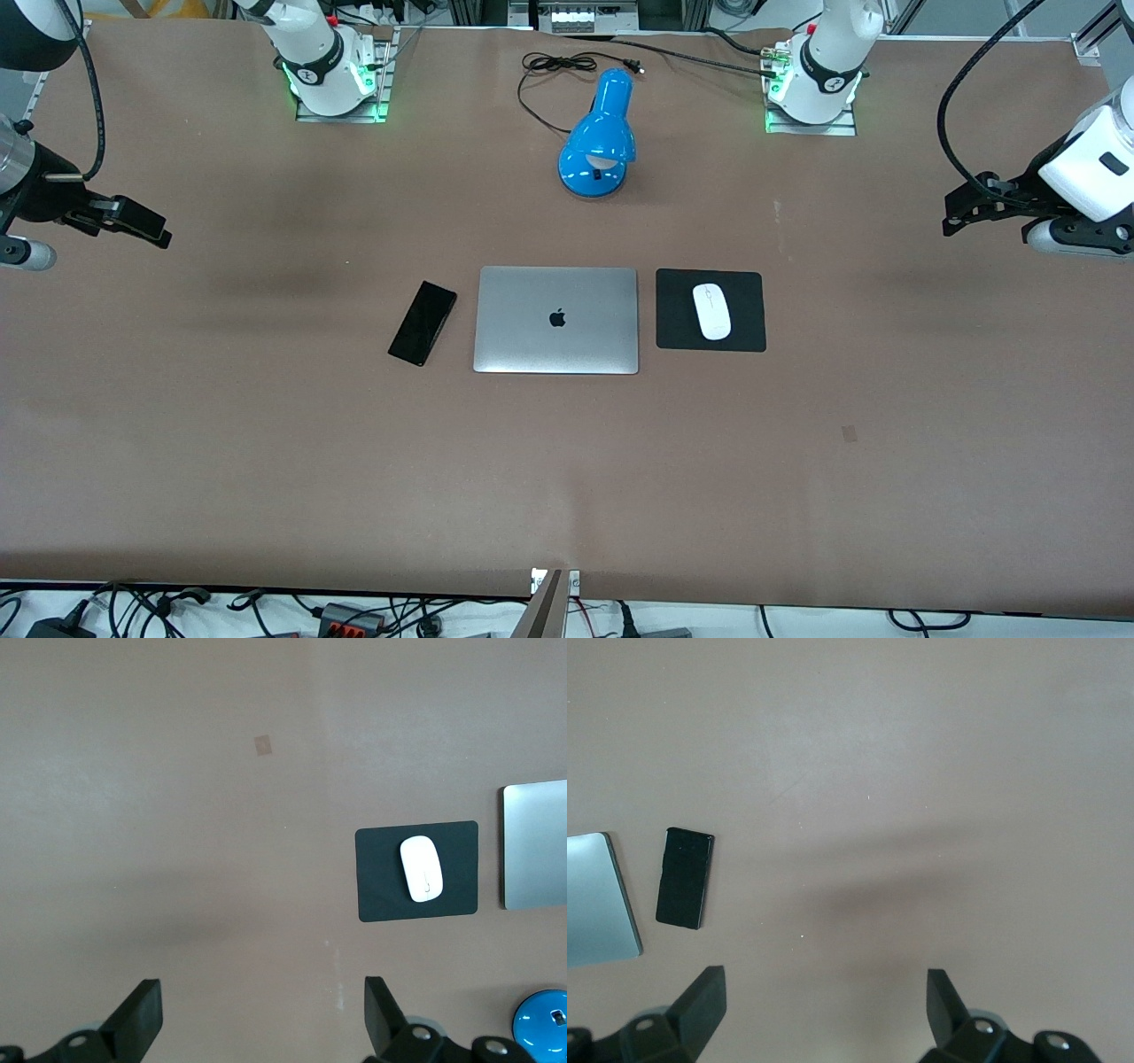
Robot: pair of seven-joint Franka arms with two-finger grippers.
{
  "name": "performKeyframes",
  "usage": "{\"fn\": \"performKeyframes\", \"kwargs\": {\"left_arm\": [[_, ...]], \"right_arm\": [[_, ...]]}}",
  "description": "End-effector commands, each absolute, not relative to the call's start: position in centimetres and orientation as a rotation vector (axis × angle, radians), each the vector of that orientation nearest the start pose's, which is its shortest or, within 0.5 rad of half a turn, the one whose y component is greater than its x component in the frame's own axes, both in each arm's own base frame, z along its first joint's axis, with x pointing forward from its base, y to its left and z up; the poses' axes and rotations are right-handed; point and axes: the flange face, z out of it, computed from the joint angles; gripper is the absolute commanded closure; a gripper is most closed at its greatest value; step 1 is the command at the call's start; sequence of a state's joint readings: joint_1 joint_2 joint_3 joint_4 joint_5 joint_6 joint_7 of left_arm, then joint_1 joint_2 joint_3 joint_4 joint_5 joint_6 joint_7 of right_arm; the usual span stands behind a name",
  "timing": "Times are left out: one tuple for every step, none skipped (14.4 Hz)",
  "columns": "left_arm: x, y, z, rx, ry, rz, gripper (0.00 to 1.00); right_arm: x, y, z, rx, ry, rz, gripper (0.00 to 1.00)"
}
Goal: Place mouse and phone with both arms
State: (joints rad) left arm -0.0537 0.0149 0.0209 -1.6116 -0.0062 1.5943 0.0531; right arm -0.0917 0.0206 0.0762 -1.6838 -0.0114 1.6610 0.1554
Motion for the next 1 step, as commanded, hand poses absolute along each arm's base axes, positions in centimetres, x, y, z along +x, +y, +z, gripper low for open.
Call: {"fn": "performKeyframes", "kwargs": {"left_arm": [[55.8, -1.89, 60.67, -3.153, 0.164, 0.053, 0.0]], "right_arm": [[56.44, -0.9, 57.3, -3.129, 0.26, 0.075, 0.0]]}}
